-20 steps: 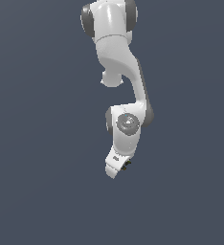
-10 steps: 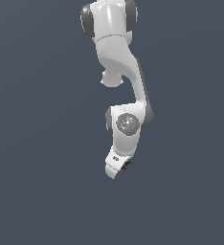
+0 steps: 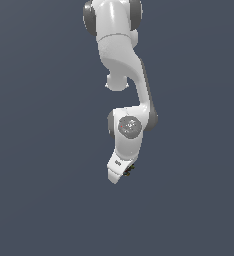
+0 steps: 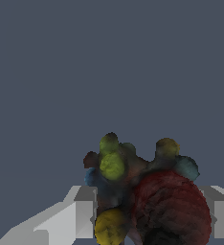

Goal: Pick up the object and move it to a goal position.

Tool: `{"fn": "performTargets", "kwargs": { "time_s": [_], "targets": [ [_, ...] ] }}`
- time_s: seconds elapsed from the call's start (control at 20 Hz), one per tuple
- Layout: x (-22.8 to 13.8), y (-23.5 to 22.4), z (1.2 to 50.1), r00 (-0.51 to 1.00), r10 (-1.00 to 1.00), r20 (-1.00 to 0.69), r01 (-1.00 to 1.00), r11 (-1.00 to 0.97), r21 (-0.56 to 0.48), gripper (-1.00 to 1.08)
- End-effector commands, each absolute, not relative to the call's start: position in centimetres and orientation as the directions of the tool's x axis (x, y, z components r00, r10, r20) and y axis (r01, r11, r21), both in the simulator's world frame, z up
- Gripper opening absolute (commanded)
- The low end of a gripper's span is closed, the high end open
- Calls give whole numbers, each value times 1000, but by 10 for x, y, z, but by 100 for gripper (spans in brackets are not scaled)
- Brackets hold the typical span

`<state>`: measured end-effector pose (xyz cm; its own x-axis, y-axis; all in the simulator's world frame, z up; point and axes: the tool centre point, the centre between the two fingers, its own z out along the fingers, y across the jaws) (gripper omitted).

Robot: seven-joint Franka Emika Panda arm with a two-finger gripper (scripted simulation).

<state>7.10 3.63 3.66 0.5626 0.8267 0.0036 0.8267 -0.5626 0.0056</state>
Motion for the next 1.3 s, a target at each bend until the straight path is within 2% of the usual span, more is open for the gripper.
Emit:
{"fn": "performTargets", "kwargs": {
  "time_s": [0.0,0.4,1.25],
  "targets": [
    [66,29,39,563,826,4,826,-563,7,-100],
    [34,-11,49,563,826,3,826,-563,6,-100],
    [-68,-142,80,563,826,0,826,-563,1,-100]
  ]
}}
